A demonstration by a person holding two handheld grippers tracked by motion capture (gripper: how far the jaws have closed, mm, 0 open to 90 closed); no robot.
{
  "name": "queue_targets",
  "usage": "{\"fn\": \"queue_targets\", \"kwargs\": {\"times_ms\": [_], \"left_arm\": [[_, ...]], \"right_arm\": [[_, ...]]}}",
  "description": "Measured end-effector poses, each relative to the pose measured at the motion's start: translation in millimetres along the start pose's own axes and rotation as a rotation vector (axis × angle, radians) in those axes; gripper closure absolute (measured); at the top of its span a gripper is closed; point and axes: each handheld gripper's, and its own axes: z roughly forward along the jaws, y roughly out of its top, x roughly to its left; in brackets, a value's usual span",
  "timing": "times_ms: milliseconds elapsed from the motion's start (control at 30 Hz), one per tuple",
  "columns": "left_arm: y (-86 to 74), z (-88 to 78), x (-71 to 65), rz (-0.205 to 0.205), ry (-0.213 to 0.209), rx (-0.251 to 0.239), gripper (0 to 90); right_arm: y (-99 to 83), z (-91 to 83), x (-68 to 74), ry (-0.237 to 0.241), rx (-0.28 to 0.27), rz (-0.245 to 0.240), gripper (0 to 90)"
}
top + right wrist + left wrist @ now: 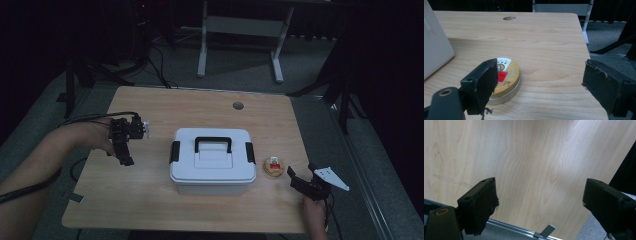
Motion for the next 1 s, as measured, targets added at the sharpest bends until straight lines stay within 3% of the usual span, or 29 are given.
{"fn": "queue_targets", "kwargs": {"times_ms": [67, 200, 433, 500, 633, 1000], "left_arm": [[3.8, -3.7, 0.4, 0.005, -0.011, -0.008, 11.7], [12.5, -10.2, 0.9, 0.017, 0.011, -0.01, 11.8], [33.4, -22.7, 1.6, 0.051, 0.003, -0.015, 11.7], [40.5, -25.3, 1.2, 0.065, 0.019, -0.016, 11.7], [53.2, -30.2, 1.2, 0.083, 0.007, -0.028, 11.8], [84.9, -33.0, 1.5, 0.129, 0.005, -0.047, 12.5]], "right_arm": [[0.0, -0.1, -0.1, 0.001, 0.0, 0.003, 12.7], [0.0, -0.2, -0.2, 0.002, 0.0, 0.004, 12.7], [-0.1, -0.2, -0.4, 0.005, -0.001, 0.002, 12.7], [-0.1, -0.3, -0.4, 0.005, 0.0, 0.001, 12.7], [-0.1, -0.4, -0.4, 0.007, -0.001, 0.004, 12.7], [-0.2, -0.8, -0.6, 0.011, -0.003, 0.005, 12.7]]}}
